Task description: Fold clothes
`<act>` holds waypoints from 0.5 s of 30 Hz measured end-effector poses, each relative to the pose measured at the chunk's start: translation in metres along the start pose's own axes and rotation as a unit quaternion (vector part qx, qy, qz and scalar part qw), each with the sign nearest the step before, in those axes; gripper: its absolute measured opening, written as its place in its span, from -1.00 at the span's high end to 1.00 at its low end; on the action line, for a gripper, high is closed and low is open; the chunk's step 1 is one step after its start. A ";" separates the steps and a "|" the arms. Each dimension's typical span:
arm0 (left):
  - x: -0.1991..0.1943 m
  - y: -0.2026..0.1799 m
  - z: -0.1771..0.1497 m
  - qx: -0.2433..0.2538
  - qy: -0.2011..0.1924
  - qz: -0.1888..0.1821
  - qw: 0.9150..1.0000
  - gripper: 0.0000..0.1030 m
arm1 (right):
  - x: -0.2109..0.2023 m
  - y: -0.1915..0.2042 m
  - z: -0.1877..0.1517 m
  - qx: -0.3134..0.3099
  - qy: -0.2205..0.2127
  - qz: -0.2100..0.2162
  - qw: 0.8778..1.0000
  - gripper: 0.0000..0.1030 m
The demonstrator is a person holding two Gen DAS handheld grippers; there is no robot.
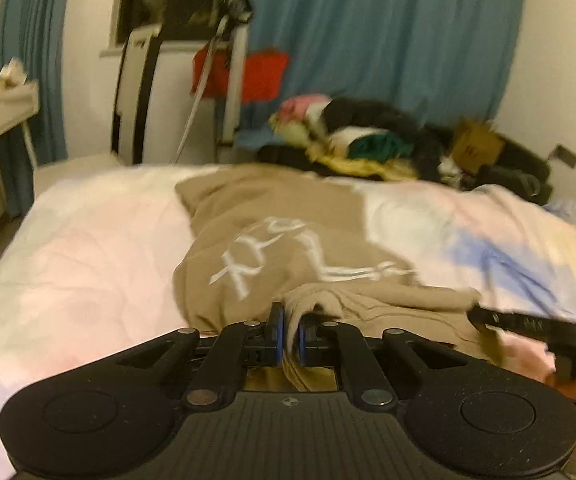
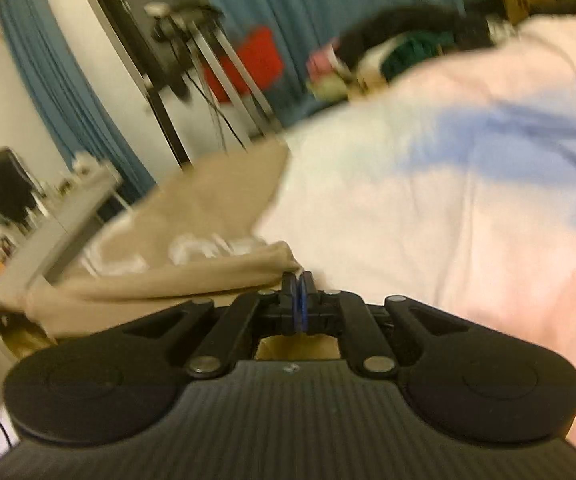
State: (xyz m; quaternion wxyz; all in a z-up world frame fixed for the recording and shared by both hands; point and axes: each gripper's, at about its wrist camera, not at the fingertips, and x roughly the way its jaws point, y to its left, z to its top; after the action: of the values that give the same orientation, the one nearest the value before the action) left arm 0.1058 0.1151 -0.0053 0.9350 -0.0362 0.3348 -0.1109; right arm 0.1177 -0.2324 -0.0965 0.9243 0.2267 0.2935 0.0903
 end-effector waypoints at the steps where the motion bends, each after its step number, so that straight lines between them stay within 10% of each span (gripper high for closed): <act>1: 0.008 0.004 0.001 -0.012 0.009 0.001 1.000 0.79 | 0.004 -0.002 -0.002 0.005 0.011 0.002 1.000 0.86; 5: 0.009 0.015 -0.001 -0.023 0.003 0.011 1.000 0.48 | -0.007 0.000 0.001 0.017 -0.008 -0.004 1.000 0.36; 7: -0.006 0.013 -0.001 -0.020 -0.014 0.016 1.000 0.12 | -0.018 0.000 0.002 0.024 -0.041 -0.010 0.999 -0.50; 15: -0.060 -0.029 -0.019 0.105 -0.091 0.062 0.988 -0.46 | -0.048 -0.010 0.009 0.083 -0.100 -0.012 0.991 -0.53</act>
State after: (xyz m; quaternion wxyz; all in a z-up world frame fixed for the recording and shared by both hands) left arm 0.0432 0.1009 0.0219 0.9654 0.0729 0.2362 -0.0832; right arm 0.0839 -0.2588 -0.0704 0.9280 0.3072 0.2085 0.0318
